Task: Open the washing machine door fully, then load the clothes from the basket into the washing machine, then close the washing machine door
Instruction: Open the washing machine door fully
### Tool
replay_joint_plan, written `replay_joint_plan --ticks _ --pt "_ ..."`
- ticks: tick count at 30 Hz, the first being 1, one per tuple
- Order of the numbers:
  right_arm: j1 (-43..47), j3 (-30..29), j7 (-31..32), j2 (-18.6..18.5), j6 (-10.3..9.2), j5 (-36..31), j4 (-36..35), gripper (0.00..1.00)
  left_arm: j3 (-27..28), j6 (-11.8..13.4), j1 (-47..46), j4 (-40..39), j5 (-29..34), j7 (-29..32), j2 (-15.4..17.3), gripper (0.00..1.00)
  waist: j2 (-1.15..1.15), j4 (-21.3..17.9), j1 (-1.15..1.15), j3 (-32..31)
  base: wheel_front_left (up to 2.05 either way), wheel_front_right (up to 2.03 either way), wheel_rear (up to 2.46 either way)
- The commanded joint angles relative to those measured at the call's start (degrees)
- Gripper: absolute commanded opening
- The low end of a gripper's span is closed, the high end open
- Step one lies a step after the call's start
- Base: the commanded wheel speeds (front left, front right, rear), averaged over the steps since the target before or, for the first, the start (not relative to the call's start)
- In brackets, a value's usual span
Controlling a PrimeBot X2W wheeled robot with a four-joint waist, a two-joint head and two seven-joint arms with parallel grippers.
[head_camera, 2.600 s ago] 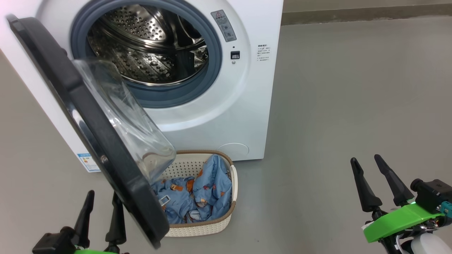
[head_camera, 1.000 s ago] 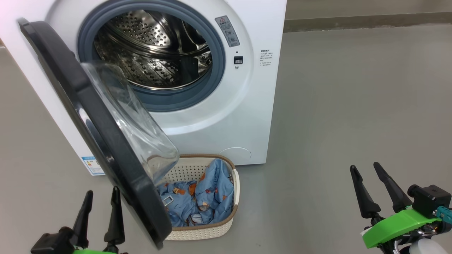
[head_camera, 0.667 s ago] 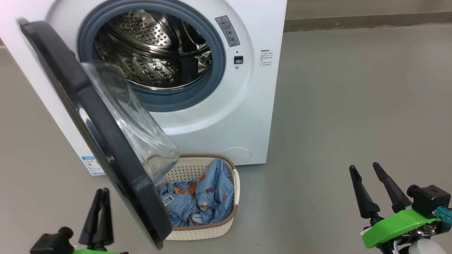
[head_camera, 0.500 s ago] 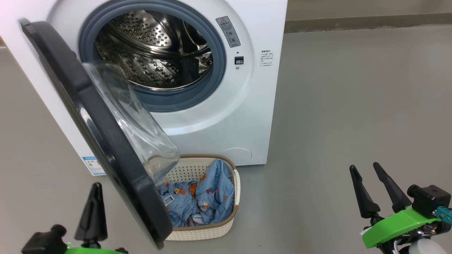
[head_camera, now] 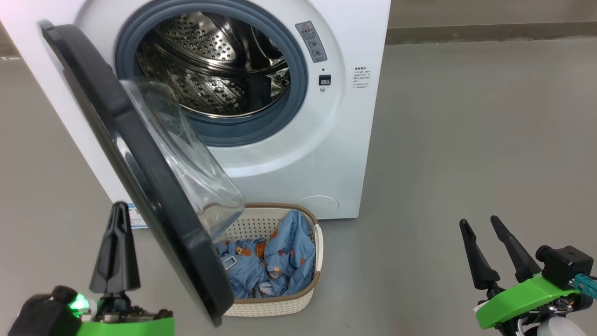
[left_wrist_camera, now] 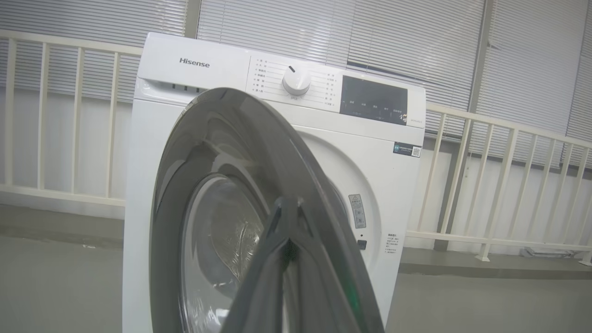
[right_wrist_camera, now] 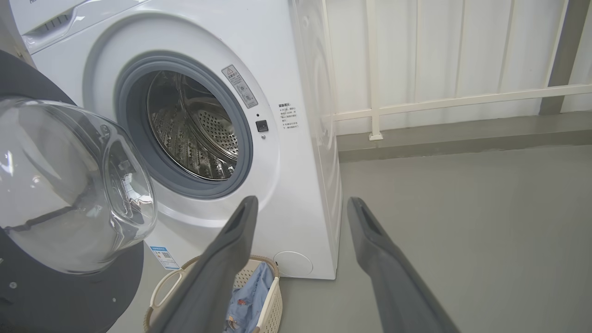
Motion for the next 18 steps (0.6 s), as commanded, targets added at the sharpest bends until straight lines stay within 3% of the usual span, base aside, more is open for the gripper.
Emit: replay_joint_plan --ticks 1,10,18 --pt "-0.65 0.86 -0.53 -0.74 0.32 -0.25 -1.22 1.00 1.03 -0.41 -1.75 -3.32 1.05 -0.36 0.44 0.00 0.00 0.10 0.00 -0.08 0.00 0.00 0.00" --pt "-0.95 1.67 -0.53 -0.13 0.32 -0.01 -0.98 1.00 -6.80 -1.10 -2.45 -10.76 1.44 3.95 -0.07 0.00 0.00 0.03 0.00 -0.09 0.00 0.00 0.00" --pt "-1.11 1.93 -0.53 -0.03 0.32 -0.03 -0.88 1.00 -13.52 -1.54 -0.09 -8.09 -0.90 7.11 -0.61 0.00 0.00 -0.80 0.00 0.71 0.00 0.00 0.00"
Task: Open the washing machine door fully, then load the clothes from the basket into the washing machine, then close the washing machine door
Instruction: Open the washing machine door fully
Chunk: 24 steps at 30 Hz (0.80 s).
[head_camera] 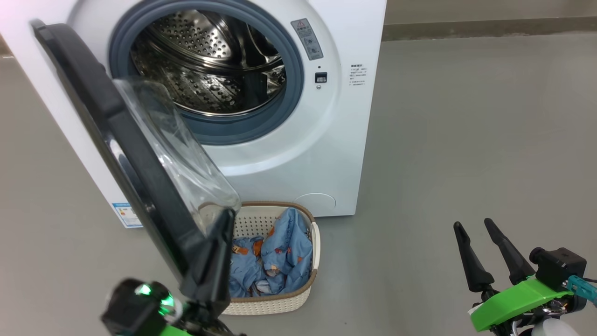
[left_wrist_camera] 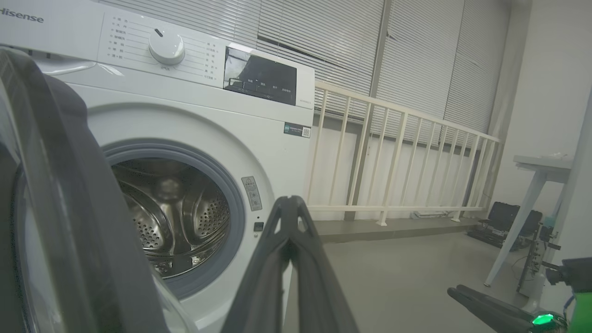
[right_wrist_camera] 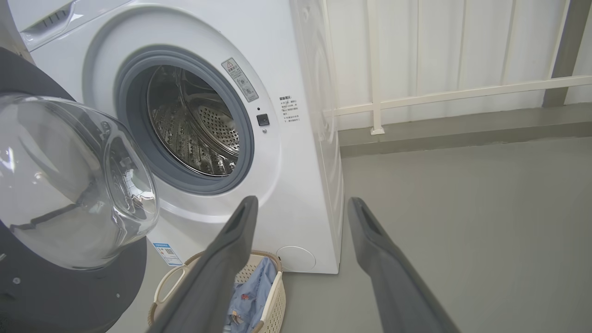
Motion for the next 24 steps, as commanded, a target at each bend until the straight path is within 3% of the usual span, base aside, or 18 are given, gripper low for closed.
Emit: replay_joint_plan --ticks 1,24 --pt "-1.20 1.24 -0.53 -0.61 0.32 -0.12 -1.09 1.00 0.97 -0.11 -0.10 0.50 -0.94 0.36 -0.10 0.00 0.00 -0.35 0.00 0.24 0.00 0.00 0.00" --pt "-1.55 1.53 -0.53 0.12 0.32 0.14 -0.28 1.00 0.25 -0.44 -2.29 19.29 -5.15 -1.66 0.30 0.00 0.00 -1.66 0.00 0.49 0.00 0.00 0.00"
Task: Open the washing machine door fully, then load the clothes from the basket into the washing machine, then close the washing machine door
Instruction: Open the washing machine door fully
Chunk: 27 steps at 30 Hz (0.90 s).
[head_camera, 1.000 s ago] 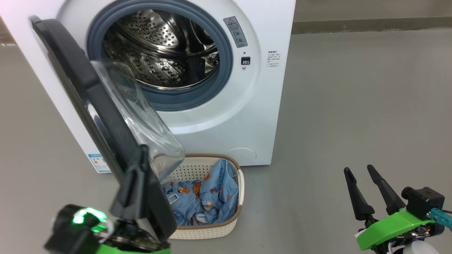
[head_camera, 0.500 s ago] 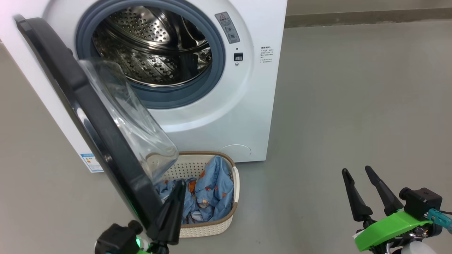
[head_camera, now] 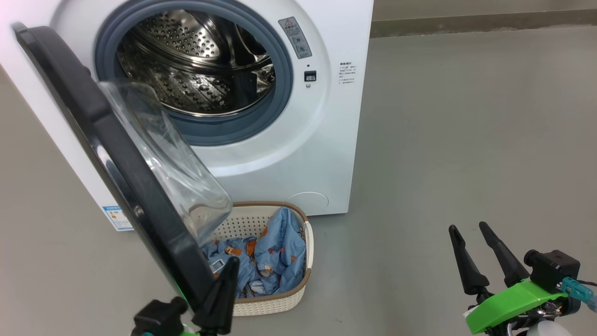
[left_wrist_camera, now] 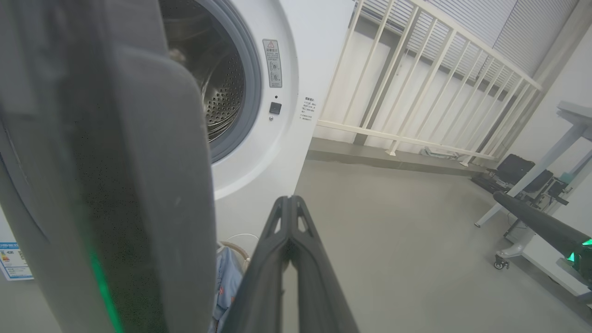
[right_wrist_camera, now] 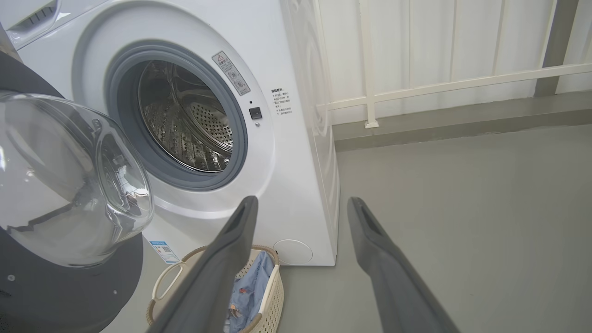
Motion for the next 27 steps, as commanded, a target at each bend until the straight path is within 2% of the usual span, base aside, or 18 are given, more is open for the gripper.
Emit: replay_joint_plan --ticks 1,14,27 --pt "-1.50 0.96 -0.53 -0.69 0.32 0.06 -1.10 1.00 2.28 -0.24 -3.05 -0.78 -0.50 -0.90 0.24 0.00 0.00 0.03 0.00 -0.04 0.00 0.00 0.00" --pt "-1.31 0.68 -0.54 -0.60 0.32 -0.03 -1.00 1.00 6.83 2.03 -3.93 1.08 -2.91 -2.77 1.69 0.00 0.00 0.98 0.00 0.43 0.00 0.00 0.00" --pt "-1.09 0.22 -0.54 0.21 0.32 0.02 -0.81 1.00 7.15 2.82 -2.14 0.14 -3.39 -2.29 3.01 0.00 0.00 5.88 0.00 0.50 0.00 0.00 0.00"
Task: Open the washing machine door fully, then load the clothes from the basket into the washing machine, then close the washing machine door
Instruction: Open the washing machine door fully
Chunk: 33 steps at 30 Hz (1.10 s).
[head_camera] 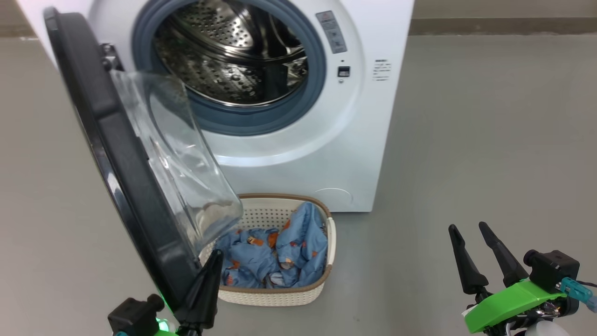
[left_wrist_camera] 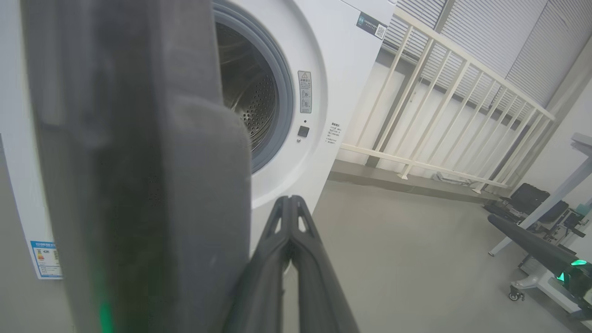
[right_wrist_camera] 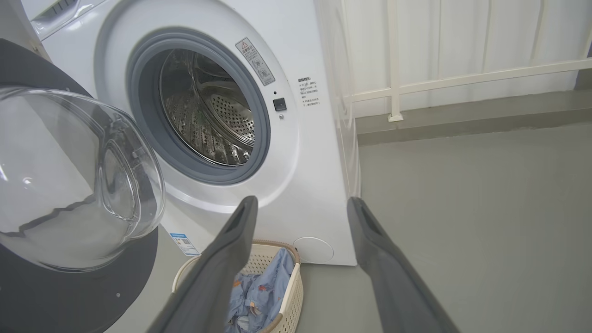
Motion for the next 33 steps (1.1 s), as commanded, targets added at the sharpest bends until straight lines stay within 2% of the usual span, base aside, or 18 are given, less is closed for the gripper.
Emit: replay_joint_plan --ticks 1,9,20,33 --pt "-1.08 0.83 -0.54 -0.61 0.32 0.02 -1.11 1.00 3.41 1.23 -1.16 -1.07 -0.45 -0.14 1.63 0.00 0.00 0.94 0.00 -0.10 0.00 0.00 0.00" --pt "-1.09 0.87 -0.54 -0.30 0.32 0.22 -1.07 1.00 4.90 2.53 -0.58 -2.10 -1.15 0.40 2.91 0.00 0.00 4.71 0.00 -0.11 0.00 0.00 0.00" --pt "-0.97 1.03 -0.54 -0.02 0.32 0.89 -1.16 1.00 9.39 5.72 1.65 -4.12 -2.73 1.50 5.67 0.00 0.00 8.18 0.00 -0.22 0.00 0.00 0.00" --pt "-1.66 1.42 -0.54 -0.10 0.32 2.42 -1.93 1.00 13.10 6.21 -2.63 -1.09 -5.88 3.38 8.29 0.00 0.00 12.83 0.00 1.02 0.00 0.00 0.00"
